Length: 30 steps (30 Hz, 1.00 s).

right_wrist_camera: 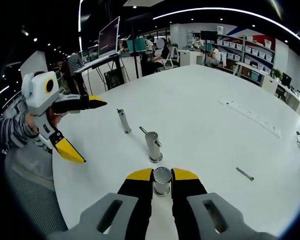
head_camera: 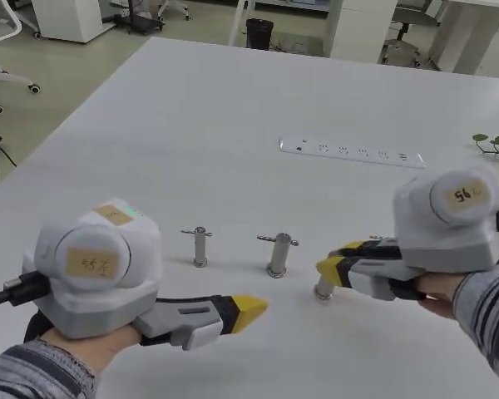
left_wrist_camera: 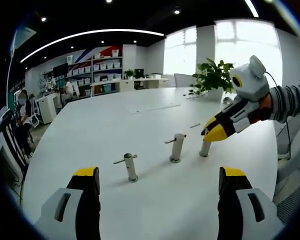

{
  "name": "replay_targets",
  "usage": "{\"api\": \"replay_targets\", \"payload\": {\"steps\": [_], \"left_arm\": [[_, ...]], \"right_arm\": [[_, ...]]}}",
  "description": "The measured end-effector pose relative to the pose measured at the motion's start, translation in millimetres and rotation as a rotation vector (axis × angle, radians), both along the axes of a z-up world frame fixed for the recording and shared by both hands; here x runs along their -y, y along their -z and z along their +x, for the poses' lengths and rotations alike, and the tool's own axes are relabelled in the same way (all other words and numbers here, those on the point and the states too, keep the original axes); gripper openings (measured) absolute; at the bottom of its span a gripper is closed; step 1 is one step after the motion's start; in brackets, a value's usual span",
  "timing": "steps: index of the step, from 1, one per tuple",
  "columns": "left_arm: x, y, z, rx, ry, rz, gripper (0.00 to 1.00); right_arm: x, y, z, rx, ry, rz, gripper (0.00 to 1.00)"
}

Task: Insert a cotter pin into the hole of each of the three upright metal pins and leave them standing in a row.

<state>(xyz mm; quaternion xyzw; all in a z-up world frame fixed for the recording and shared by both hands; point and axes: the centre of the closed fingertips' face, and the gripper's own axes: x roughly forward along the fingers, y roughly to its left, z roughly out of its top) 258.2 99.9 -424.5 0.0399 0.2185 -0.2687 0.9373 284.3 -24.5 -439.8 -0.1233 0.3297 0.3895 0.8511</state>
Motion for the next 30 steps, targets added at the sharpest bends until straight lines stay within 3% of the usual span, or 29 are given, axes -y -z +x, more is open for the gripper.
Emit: {"api": "replay_targets", "payload": {"steps": [7,11,20,24,30], "left_arm": [[-0.9,0.0,0.1,-0.002,-0.001,0.000,0.99],[-1.6,0.2,0.3,-0.003,-0.004,0.000,0.99],[-0.3,0.5,-0.2,-0.004,0.002,0.003,0.99],[-0.4,0.9,-0.2,-0.005,0.002,0.005,0.99],[0.2,2.0,-0.6,-0.010,0.004,0.007,0.99]], "right_arm": [[-6.8,8.0,-9.4,-0.003,0.005,-0.026,0.08],[-11.0,10.8,-13.6,-0.018,0.015,-0.013,0.08],[-17.8,9.6,-15.6,0.029,0.027,-0.012,0.09],[-18.9,11.4,-16.5,0.015,0.043,0.001,0.09],[-22.2,11.4,-20.6,0.032,0.040,-0.010,0.09]]}}
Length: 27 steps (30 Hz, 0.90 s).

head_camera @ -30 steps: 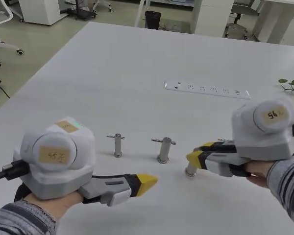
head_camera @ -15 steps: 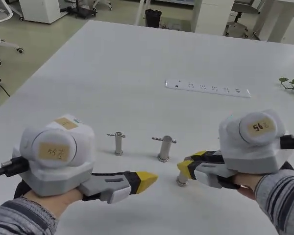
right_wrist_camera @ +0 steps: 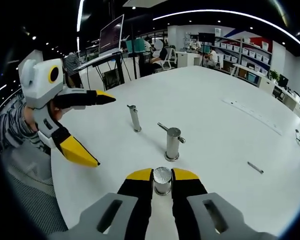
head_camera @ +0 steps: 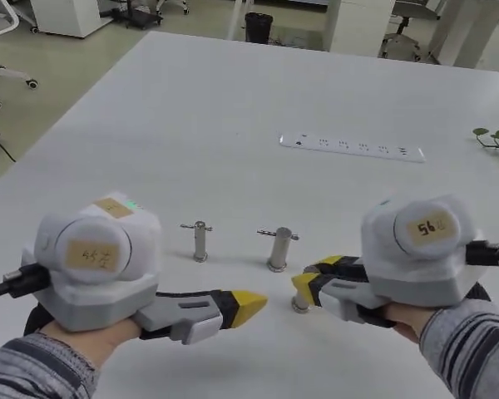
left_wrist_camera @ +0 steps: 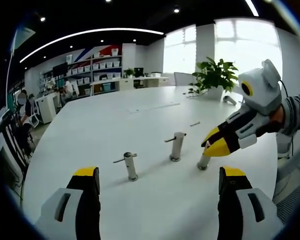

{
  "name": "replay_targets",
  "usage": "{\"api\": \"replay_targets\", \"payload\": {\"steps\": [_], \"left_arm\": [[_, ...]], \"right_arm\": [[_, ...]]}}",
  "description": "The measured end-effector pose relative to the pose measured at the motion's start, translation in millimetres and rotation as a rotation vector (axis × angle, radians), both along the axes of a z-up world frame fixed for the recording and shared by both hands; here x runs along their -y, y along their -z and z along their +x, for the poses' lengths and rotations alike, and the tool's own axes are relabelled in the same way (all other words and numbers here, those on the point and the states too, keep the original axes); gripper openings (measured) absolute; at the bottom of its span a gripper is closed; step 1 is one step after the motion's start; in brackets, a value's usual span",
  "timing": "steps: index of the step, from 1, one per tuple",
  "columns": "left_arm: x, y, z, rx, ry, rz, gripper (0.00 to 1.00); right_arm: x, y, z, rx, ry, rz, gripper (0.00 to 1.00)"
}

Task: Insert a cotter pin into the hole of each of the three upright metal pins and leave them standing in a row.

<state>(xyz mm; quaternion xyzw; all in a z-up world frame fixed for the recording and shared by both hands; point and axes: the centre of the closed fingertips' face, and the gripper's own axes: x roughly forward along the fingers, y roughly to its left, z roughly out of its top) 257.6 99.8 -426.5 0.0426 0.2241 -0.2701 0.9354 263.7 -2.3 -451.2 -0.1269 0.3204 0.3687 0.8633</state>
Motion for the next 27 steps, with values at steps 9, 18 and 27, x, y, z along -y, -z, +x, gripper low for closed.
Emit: {"api": "replay_targets", "payload": {"steps": [9,18,27], "left_arm": [[0.4,2.3,-0.7,-0.006,0.004,0.008,0.99],[0.8,0.8,-0.3,-0.003,-0.001,-0.003,0.99],[3.2,-0.4,-0.6,0.004,0.003,-0.008,0.99]], "right_arm": [[-1.4,2.3,-1.5,0.031,-0.023,-0.024,0.10],[10.2,-3.9,-5.5,0.002,-0.030,0.022,0.24],[35.8,-10.8,-9.6,-0.014,-0.083,0.005,0.28]]}}
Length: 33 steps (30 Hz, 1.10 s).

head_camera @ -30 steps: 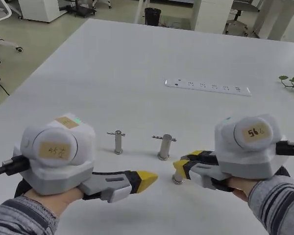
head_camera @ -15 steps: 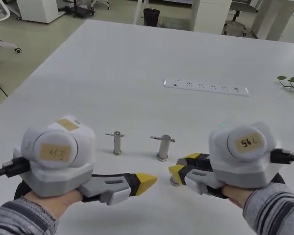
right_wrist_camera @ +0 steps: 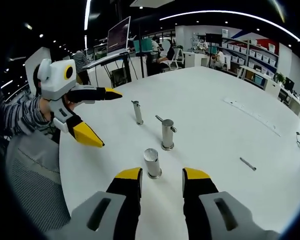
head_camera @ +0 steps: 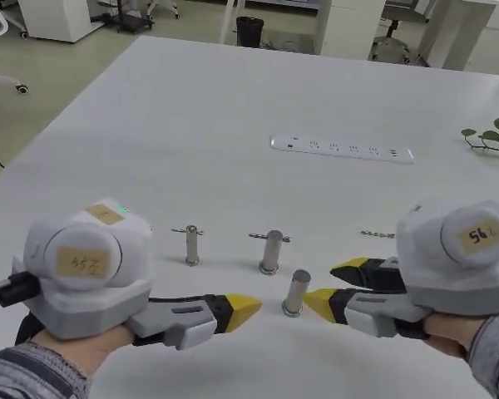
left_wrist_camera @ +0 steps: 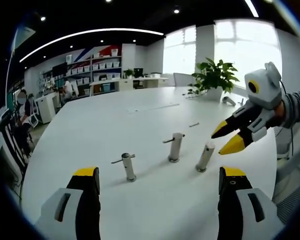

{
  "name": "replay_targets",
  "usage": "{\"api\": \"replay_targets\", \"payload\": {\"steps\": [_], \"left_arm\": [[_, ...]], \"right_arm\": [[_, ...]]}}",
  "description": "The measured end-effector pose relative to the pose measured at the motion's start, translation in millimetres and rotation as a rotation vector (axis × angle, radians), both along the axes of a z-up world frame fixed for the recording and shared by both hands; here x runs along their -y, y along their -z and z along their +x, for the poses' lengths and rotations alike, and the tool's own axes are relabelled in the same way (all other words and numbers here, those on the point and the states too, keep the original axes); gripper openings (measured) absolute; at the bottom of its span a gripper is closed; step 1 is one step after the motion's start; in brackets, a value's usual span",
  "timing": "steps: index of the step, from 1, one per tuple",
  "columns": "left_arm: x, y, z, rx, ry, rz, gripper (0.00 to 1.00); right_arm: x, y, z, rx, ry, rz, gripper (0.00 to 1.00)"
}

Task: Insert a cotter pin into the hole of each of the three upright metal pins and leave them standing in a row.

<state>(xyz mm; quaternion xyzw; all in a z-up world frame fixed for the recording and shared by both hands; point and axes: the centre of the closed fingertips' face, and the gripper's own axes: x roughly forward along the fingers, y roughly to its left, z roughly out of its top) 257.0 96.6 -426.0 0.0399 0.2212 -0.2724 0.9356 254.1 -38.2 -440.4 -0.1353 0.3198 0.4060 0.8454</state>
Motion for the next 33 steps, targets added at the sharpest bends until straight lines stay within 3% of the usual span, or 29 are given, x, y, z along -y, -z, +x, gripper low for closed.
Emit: {"api": "replay_targets", "payload": {"steps": [8,14,21,26,29,33], "left_arm": [[3.6,0.8,-2.1,-0.001,0.015,0.007,0.99],[2.5,-0.6,-0.4,0.012,0.009,0.007,0.99],[1.5,3.3,-0.6,-0.002,0.008,0.009,0.99],[1.1,4.6,-1.0,-0.006,0.009,0.013,0.99],[1.7,5.2,-1.4,-0.007,0.011,0.012,0.99],[2.8,8.1,-2.2,-0.013,0.019,0.021,0.99]], "right_arm": [[34.8,-4.7,23.3,-0.008,-0.039,-0.055,0.28],[58.8,-6.8,50.6,-0.019,-0.045,-0.089,0.28],[78.3,-6.4,78.6,-0.040,-0.063,-0.129,0.27],[88.2,0.8,95.6,-0.071,-0.095,-0.180,0.25],[96.8,10.0,103.8,-0.086,-0.142,-0.252,0.24],[104.9,22.4,115.0,-0.112,-0.155,-0.306,0.21]]}}
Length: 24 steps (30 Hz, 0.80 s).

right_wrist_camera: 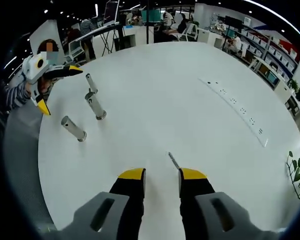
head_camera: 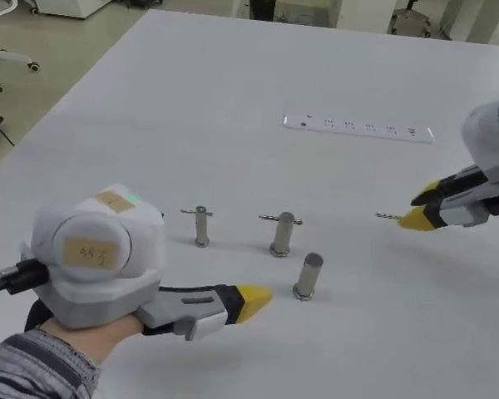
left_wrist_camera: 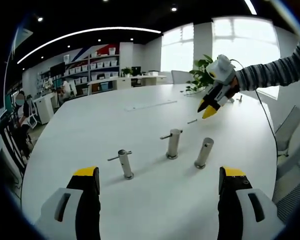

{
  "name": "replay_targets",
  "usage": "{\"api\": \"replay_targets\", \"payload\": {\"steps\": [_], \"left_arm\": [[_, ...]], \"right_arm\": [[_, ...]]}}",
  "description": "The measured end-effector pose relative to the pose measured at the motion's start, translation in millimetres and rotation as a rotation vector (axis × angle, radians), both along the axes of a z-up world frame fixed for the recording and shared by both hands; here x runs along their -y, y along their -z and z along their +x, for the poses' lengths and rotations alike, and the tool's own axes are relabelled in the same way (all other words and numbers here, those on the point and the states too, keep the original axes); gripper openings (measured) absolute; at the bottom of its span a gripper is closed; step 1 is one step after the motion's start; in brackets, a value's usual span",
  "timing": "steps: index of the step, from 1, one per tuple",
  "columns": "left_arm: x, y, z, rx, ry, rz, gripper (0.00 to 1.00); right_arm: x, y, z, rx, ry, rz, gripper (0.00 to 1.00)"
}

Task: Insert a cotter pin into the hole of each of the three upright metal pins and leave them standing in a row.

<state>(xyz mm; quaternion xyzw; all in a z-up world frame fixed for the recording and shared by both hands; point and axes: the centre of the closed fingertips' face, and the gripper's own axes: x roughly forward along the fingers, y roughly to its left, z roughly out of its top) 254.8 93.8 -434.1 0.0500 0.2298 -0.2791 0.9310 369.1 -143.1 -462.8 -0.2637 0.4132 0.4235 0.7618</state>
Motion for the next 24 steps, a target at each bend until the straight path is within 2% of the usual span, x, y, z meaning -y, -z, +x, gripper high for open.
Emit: {"api": "replay_targets", "payload": {"steps": [2,5,13,20,22,24], "left_arm": [[0.0,0.4,0.1,0.000,0.003,0.002,0.99],[-0.5,1.7,0.3,-0.003,0.001,0.001,0.99],[0.8,6.2,-1.3,-0.016,0.009,0.003,0.99],[-0.9,8.6,-1.8,-0.026,0.008,0.007,0.98],[-1.4,8.9,-1.9,-0.027,0.007,0.009,0.98],[-1.5,8.8,-1.9,-0.027,0.007,0.008,0.98]], "right_arm": [[2.5,4.7,5.0,0.006,-0.035,-0.032,0.20],[3.8,13.3,14.9,-0.011,-0.045,-0.045,0.19],[13.2,34.2,21.9,-0.045,-0.107,-0.147,0.11],[10.2,33.9,21.8,-0.066,-0.158,-0.174,0.07],[8.9,34.3,18.3,-0.091,-0.172,-0.178,0.03],[9.3,33.1,19.4,-0.083,-0.177,-0.199,0.00]]}}
